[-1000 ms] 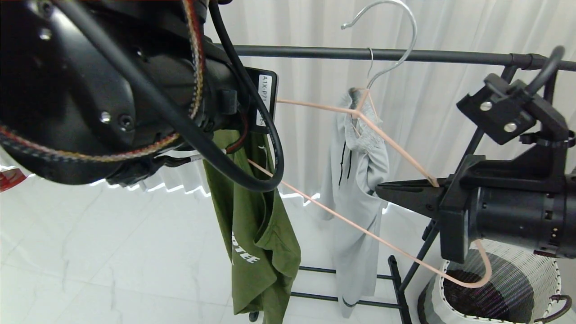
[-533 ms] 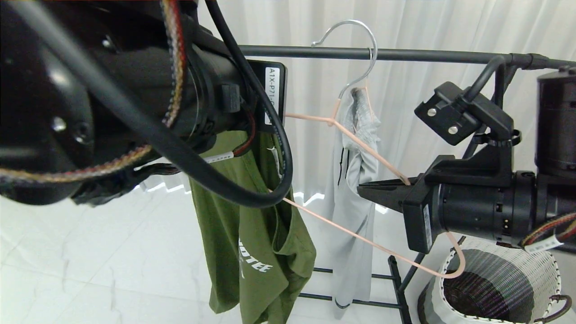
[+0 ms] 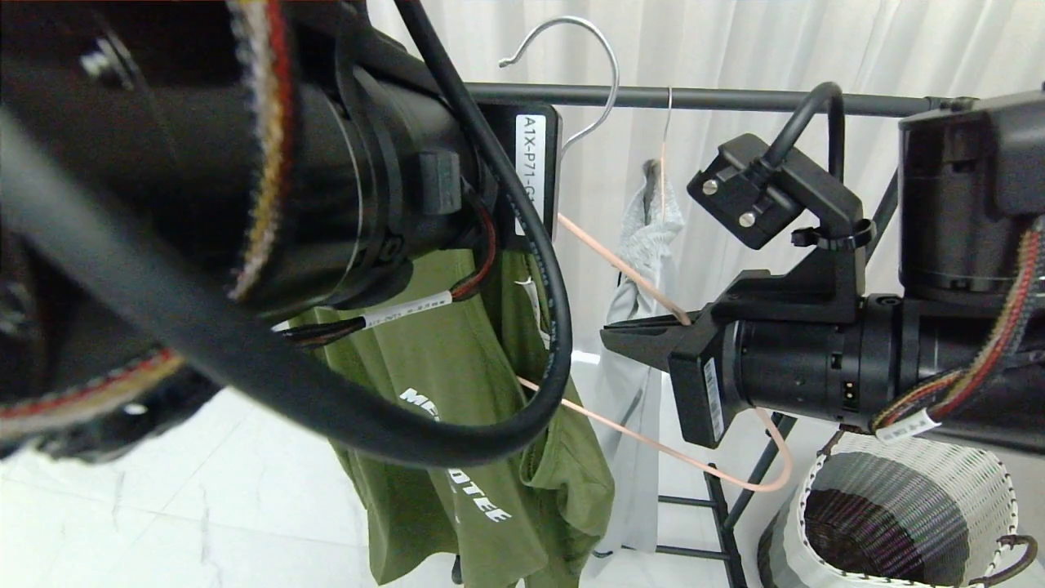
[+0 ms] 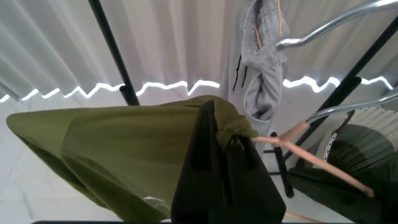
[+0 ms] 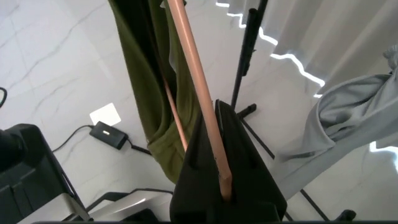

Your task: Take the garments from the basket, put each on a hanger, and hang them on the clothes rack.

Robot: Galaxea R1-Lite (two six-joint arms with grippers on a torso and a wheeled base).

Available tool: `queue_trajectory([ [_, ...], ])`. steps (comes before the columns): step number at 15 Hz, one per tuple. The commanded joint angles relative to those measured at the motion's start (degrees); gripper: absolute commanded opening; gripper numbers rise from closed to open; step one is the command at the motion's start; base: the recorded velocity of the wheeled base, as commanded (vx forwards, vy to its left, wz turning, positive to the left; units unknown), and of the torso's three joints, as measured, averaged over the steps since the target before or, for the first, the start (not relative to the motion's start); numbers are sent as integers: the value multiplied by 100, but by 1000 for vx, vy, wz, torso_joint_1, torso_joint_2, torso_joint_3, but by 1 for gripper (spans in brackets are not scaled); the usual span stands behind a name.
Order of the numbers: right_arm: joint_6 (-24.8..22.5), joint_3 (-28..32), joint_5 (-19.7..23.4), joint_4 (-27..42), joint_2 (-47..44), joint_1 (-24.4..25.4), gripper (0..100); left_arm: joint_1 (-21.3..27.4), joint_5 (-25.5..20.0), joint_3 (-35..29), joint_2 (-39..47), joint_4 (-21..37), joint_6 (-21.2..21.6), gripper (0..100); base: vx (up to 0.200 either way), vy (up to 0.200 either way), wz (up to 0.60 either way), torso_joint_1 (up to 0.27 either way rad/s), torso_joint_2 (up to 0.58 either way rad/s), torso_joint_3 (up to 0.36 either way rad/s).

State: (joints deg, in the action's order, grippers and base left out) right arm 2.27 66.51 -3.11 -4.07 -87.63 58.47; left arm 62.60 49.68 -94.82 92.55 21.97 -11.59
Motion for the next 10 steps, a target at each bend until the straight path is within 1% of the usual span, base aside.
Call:
queue_trajectory([
  [1,2,20,-6,-23,-88,51,0,16,7,16,-35,1,-1,0,0,0,0,0,0,0],
  [4,11,37,-14,-41,-44,-46,0,16,7,78,-97,1,-36,0,0,0,0,0,0,0],
  [6,11,72,-6,-32,123,-222,0,7,7,157,-150,1,-36,0,0,0,0,0,0,0],
  [10,11,64,-6,3,395,-476,0,174,16,543,-246,1,-18,0,0,0,0,0,0,0],
])
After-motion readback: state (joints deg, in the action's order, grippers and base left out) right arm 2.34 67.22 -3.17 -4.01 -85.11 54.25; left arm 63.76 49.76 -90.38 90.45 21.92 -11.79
